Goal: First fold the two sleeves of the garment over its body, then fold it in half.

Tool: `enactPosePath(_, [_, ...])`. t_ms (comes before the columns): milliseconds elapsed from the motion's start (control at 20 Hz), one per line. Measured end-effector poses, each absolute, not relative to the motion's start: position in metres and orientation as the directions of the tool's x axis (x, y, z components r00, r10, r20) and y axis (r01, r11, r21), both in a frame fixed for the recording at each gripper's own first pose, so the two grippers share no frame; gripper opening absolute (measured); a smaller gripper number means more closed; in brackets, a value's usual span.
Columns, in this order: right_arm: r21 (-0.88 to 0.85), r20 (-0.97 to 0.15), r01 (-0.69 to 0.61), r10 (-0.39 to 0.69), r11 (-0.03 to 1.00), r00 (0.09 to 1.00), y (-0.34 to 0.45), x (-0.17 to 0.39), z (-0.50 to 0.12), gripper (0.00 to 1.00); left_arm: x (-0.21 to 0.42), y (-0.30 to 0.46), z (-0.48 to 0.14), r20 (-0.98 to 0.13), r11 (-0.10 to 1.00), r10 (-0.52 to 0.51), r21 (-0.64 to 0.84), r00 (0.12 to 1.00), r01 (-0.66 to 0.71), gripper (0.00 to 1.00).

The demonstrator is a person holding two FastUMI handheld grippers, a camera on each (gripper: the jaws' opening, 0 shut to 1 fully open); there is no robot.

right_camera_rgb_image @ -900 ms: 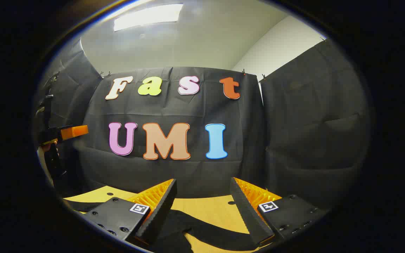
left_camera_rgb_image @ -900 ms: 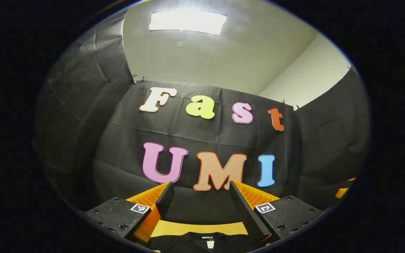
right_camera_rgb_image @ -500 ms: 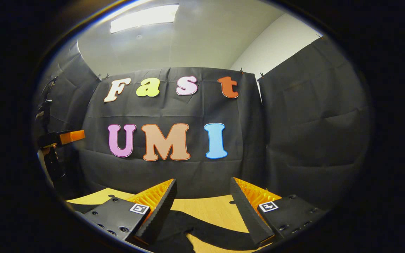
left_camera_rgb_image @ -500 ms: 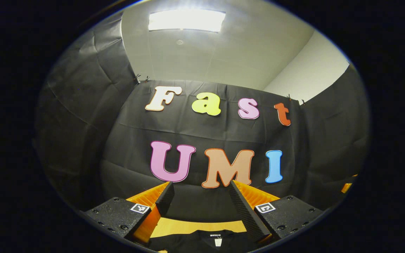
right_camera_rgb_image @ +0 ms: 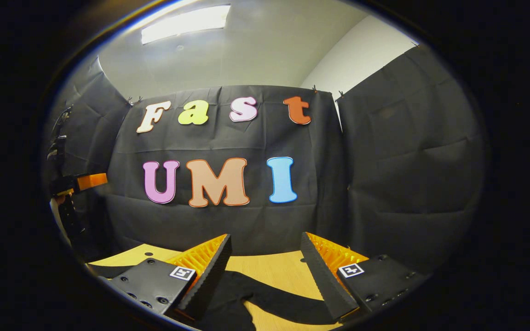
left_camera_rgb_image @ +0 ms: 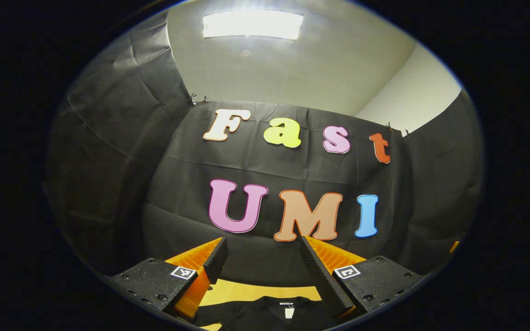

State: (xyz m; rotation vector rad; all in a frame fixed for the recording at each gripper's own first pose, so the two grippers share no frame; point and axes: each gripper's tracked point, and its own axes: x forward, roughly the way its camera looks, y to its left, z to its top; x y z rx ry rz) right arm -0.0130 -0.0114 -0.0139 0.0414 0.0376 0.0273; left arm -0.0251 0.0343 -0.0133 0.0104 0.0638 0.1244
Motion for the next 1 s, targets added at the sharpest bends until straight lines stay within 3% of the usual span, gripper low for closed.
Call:
enactPosePath(150, [0.089,-0.037,-0.072,0.075,0.993,0.996,-0.005,-0.018,-0.012,0.97,-0.036,0.036,-0.009,-0.066,0.990,0.137,0.020,0.988,-0.136,0.93])
enactPosePath(350, [0.085,-0.069,-0.056,0.062,0.995,0.996,-0.019,-0.011,-0.025,0.96,-0.050,0.038,-0.006,-0.069,0.990,0.133,0.058,0.989,-0.129,0.92])
enactPosePath(650, [0.006,-0.123,-0.036,0.036,0.999,0.992,-0.050,0.004,-0.035,0.96,-0.079,0.050,-0.050,-0.241,0.986,0.168,0.025,0.956,-0.167,0.93])
enactPosePath(1000, [0.030,-0.214,0.037,-0.029,0.999,0.976,-0.080,0.016,-0.070,0.96,-0.084,0.067,-0.033,-0.192,0.969,0.245,0.088,0.950,-0.232,0.93])
